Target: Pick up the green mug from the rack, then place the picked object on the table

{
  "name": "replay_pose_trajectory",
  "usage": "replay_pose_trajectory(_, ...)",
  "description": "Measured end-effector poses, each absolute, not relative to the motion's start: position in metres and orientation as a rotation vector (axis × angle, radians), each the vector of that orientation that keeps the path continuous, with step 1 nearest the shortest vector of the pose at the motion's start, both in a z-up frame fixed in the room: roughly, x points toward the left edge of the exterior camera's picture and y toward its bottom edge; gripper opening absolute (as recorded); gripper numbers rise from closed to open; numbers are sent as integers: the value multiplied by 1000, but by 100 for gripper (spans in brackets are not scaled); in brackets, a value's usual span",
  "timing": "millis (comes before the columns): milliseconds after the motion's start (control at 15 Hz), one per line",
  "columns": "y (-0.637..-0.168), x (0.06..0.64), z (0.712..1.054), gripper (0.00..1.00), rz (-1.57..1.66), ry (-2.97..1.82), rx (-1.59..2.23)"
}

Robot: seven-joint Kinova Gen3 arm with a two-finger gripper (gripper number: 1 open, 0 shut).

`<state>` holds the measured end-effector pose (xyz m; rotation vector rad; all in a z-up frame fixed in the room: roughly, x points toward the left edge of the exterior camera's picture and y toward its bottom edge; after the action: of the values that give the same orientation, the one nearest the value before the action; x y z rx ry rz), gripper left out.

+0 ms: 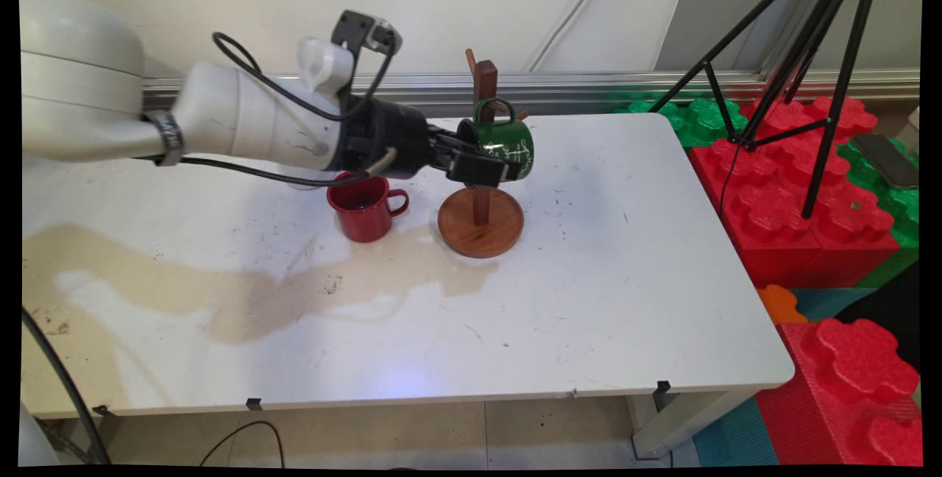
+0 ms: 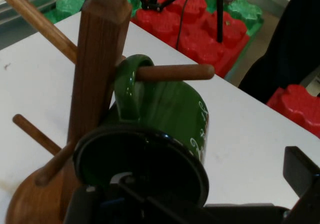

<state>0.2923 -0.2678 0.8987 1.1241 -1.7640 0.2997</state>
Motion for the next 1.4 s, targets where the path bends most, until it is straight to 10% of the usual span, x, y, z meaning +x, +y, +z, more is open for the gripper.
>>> replay_pose_trajectory(467, -278, 276, 887, 100, 283, -1720, 1153)
replay_pose_trajectory(533, -278, 275, 886, 0, 282, -1716, 1156)
replay_pose_trajectory(1400, -257, 279, 890, 0, 279, -1655, 1225)
